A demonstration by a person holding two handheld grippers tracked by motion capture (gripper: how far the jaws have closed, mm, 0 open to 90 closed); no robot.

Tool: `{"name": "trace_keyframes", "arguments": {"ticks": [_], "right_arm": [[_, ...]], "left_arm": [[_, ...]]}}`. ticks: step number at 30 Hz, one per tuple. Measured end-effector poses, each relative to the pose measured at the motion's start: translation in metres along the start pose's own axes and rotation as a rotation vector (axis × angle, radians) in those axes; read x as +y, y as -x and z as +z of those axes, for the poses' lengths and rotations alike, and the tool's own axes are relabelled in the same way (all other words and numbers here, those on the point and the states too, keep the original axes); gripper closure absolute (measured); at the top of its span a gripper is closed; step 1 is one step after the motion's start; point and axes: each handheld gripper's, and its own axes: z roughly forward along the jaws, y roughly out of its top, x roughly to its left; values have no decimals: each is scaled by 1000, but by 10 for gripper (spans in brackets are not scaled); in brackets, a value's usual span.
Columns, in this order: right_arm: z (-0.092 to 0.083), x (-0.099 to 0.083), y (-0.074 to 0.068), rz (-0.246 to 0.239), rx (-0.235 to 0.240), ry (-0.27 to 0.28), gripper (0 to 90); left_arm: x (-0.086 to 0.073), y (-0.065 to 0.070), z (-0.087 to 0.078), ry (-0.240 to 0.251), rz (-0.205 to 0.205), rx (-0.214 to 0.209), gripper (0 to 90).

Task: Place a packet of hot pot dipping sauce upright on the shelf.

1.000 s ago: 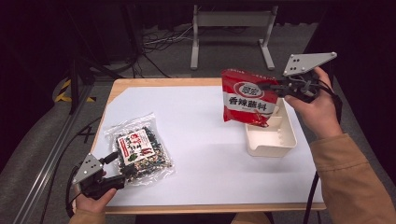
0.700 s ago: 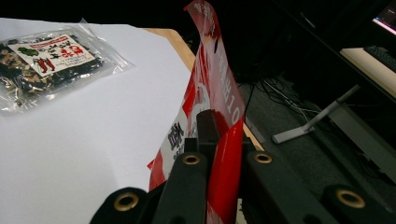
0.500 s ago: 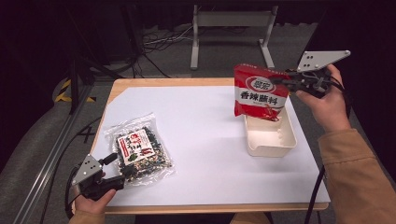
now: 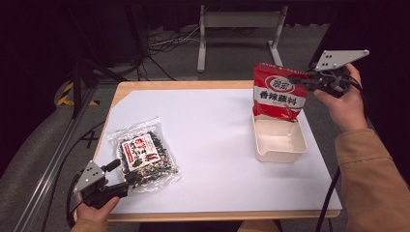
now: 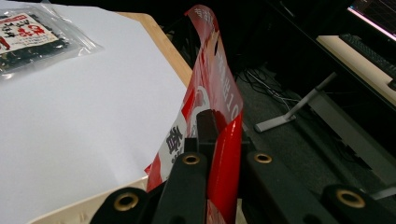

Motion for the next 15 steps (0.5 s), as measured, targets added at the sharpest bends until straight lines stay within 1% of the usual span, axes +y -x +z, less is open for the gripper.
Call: {"name": "trace_keyframes", "arguments": {"ticks": [2,6,10,15], "right_arm": [[1,-2,2,5,-3,-6,887],[5,-5,5,0,-6,-18,887],[11,-7,8,-8,-7,-30,887],[19,-10,10,-2,-4,-37,887]], "left_arm": [[0,0,0,1,-1,0,242],[-1,0,-1,2,-1,4,242],[-1,0,-2,1,-3,5,242],[-1,0,-2,1,-6,6,242]]}}
